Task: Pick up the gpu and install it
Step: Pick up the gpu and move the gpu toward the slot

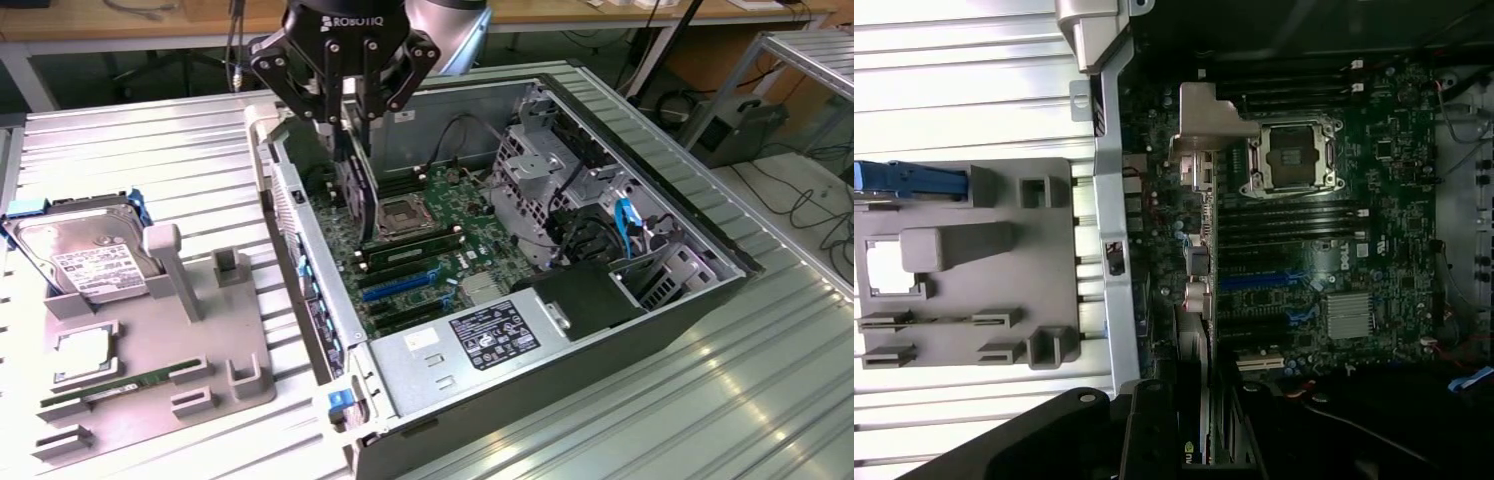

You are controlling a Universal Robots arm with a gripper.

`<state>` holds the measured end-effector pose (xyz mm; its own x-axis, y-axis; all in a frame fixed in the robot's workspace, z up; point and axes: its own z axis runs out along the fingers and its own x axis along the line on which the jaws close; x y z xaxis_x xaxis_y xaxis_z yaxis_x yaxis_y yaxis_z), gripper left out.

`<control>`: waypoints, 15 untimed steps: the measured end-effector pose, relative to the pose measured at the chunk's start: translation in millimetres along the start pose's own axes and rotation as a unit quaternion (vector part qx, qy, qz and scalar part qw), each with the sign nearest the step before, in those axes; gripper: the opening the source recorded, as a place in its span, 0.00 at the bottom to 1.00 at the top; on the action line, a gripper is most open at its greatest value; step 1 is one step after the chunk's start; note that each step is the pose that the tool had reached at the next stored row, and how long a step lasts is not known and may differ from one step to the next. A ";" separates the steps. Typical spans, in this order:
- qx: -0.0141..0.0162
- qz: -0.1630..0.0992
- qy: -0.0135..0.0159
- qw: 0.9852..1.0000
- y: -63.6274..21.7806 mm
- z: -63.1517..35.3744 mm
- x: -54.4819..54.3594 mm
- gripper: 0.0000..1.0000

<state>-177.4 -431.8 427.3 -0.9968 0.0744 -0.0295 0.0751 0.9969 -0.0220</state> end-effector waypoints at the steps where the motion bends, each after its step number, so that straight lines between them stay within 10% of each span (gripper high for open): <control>1: 0.000 0.000 0.000 1.000 0.0 0.1 -0.6 0.26; 15: 0.000 0.000 0.000 1.000 0.7 0.7 -8.7 0.26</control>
<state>-168.6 -431.8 426.8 -0.9968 0.0744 -0.0295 0.0751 0.9969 -0.0220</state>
